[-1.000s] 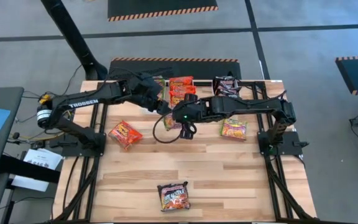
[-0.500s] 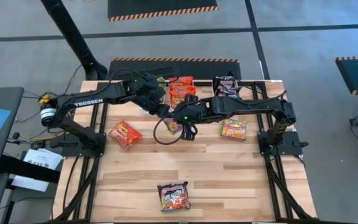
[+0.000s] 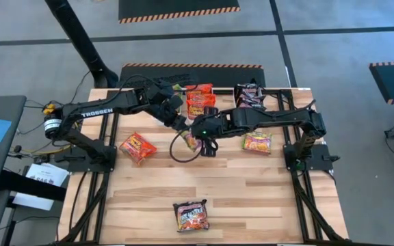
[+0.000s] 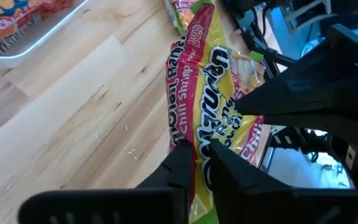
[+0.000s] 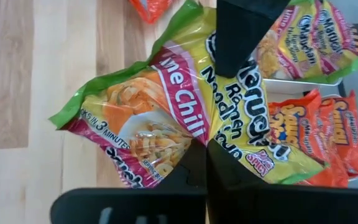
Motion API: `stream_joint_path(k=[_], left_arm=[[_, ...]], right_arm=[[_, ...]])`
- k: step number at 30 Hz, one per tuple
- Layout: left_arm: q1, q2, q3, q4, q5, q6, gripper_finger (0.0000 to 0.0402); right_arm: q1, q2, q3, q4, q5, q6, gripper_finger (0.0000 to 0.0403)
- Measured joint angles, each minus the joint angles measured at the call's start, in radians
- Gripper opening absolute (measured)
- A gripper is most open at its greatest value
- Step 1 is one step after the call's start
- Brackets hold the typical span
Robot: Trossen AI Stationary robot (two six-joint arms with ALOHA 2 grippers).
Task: Sort Maruchan noodles
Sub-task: Put the green noodle pack into the left white bin
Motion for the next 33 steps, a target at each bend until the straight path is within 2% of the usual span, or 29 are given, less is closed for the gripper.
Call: stream_joint_path(k=[6, 17, 24, 33], left_arm=[[-0.001, 0.000, 0.000, -0.001, 0.002, 0.027, 0.0008], [-0.004, 0.000, 0.000, -0.002, -0.004, 0.065, 0.0007], [-0.005, 0.000, 0.002, -0.011, -0.015, 0.080, 0.0001], [-0.003, 0.000, 0.002, -0.020, -0.090, 0.101, 0.0001]], right_arm=[[0.003, 0.000, 0.000, 0.000, -0.005, 0.011, 0.0028], [-0.001, 0.000, 0.002, 0.004, 0.005, 0.080, 0.0133], [-0.009, -0.044, 0.004, 0.005, 0.010, 0.083, 0.0195], [-0.031, -0.132, 0.004, 0.000, 0.006, 0.079, 0.0214]])
